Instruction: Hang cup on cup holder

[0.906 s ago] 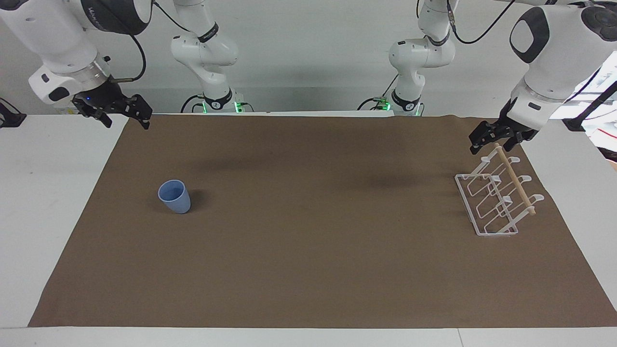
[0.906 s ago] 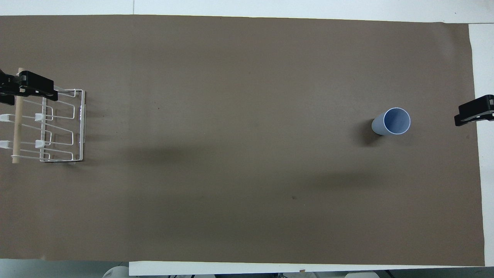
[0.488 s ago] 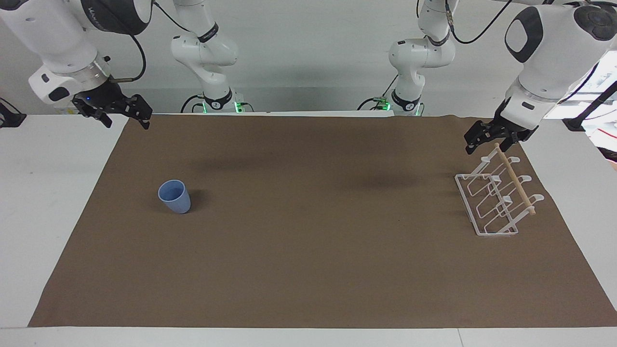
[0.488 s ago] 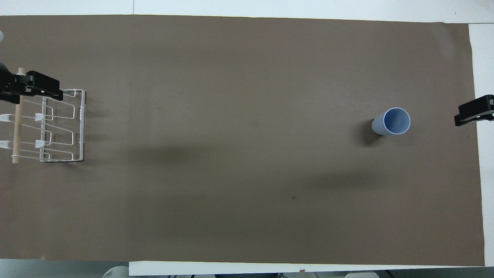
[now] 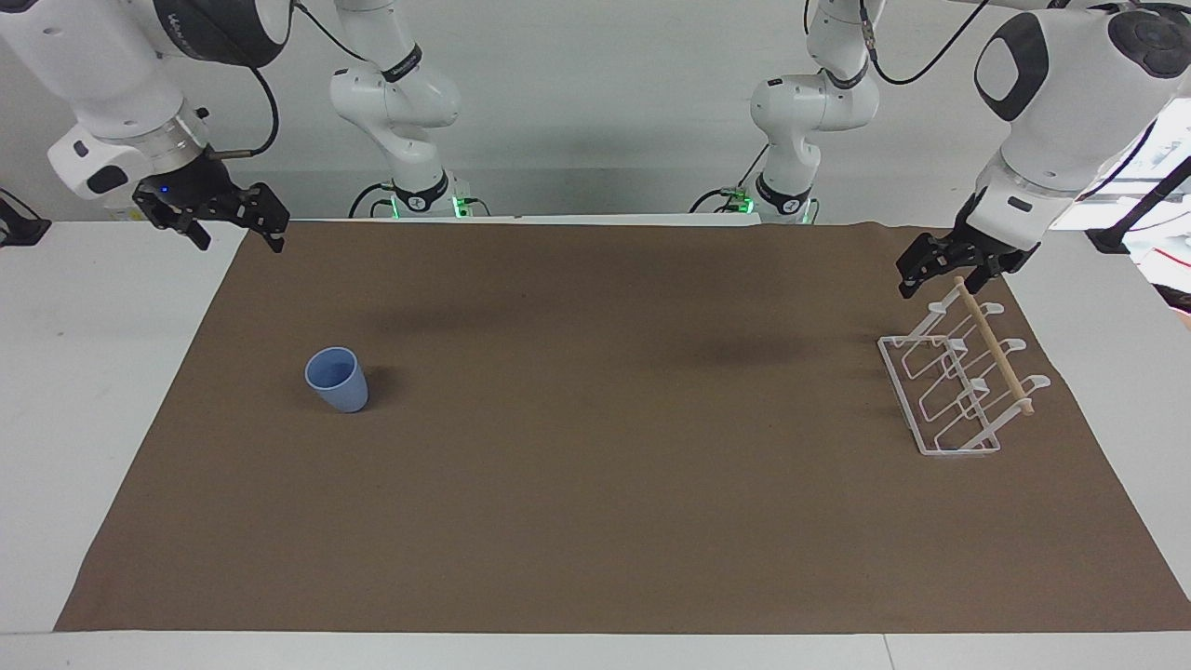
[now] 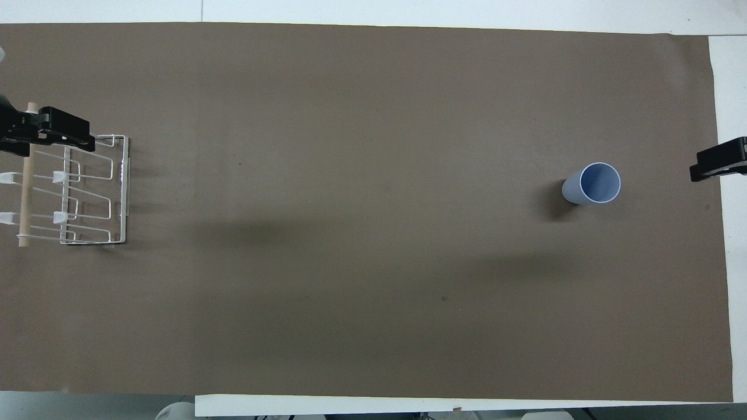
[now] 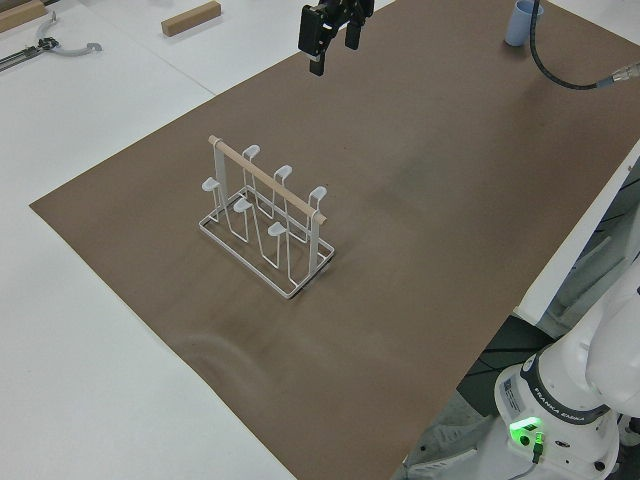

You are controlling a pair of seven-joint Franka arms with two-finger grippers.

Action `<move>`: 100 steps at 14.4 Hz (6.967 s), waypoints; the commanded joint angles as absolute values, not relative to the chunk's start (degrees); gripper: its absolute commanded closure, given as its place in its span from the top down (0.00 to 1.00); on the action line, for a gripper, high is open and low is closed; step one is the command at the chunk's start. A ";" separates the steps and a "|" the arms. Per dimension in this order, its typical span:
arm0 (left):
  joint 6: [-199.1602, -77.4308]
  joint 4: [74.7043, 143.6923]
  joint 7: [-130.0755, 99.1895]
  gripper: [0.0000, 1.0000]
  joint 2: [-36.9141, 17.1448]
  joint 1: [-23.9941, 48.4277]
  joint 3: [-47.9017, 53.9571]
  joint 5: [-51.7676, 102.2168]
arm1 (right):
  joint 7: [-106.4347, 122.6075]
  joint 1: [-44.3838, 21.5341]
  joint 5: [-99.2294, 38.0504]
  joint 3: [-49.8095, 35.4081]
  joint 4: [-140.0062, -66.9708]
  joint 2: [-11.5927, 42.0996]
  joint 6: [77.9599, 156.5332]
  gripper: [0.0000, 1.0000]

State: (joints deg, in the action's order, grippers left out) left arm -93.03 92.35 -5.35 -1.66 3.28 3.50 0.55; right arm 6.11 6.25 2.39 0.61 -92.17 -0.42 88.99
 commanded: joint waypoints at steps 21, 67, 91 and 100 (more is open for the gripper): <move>-95.44 98.08 -5.27 1.00 1.14 4.40 2.90 0.00 | 19.77 7.91 -1.14 0.62 -116.19 8.88 122.96 0.83; -94.67 99.14 -10.19 1.00 1.67 4.57 2.81 0.00 | 12.58 -4.20 -62.30 -3.60 -105.72 4.84 102.99 0.00; -101.07 98.70 -109.06 1.00 1.85 25.83 2.90 6.33 | 8.61 -10.72 -76.46 -3.60 -111.18 3.34 108.98 0.00; -112.74 97.47 -122.42 1.00 -0.87 34.62 2.90 8.79 | 8.70 -10.72 -76.46 -3.60 -112.15 2.90 108.99 0.00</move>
State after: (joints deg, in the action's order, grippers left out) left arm -109.85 97.73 -119.84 0.30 32.76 3.71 8.26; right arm 9.39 -10.84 -75.23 -3.49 -110.33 4.75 108.15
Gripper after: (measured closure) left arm 0.000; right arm 0.956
